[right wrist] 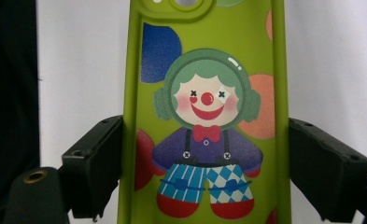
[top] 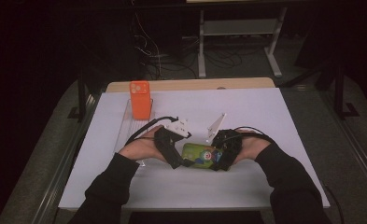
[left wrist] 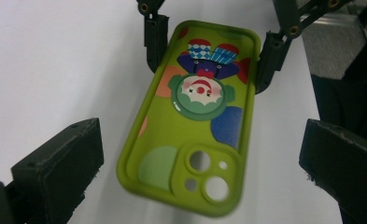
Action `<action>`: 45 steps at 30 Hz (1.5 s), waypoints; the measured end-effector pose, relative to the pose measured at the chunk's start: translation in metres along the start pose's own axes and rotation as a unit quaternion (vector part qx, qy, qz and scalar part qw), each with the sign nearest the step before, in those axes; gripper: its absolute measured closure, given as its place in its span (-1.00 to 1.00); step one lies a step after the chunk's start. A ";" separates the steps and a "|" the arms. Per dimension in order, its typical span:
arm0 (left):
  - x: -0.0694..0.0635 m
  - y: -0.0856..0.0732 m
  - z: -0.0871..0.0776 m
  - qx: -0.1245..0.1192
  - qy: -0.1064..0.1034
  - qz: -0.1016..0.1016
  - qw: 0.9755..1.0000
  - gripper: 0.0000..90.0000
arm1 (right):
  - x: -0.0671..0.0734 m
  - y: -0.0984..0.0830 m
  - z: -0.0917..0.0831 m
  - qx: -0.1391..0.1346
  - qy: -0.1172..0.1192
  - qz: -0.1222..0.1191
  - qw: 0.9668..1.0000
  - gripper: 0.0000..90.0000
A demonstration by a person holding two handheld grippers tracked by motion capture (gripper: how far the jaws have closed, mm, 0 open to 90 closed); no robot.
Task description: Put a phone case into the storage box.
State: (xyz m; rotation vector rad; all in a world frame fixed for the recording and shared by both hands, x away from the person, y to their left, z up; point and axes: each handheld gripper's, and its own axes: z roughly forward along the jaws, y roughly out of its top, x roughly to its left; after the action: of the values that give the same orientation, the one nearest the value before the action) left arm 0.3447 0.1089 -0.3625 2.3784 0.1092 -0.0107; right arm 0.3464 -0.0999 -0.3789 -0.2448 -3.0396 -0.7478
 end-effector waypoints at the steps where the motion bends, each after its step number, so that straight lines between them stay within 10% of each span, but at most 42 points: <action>1: 0.000 0.000 0.001 0.004 -0.001 0.007 1.000 -1.00 | 0.002 0.002 0.000 -0.001 0.002 -0.005 1.000 -0.66; 18: -0.005 -0.005 0.023 0.053 -0.027 0.035 0.998 -0.91 | 0.014 0.015 -0.006 -0.017 0.010 -0.033 0.999 -0.66; 45: -0.002 -0.009 0.018 0.031 -0.062 0.022 0.997 -0.66 | 0.014 0.013 -0.009 -0.035 0.022 -0.035 0.999 -0.68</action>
State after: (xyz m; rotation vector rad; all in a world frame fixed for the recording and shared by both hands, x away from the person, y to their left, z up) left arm 0.3426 0.1029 -0.3814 2.4351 -0.0037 -0.1414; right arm 0.3338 -0.0904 -0.3638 -0.1200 -2.9977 -0.8528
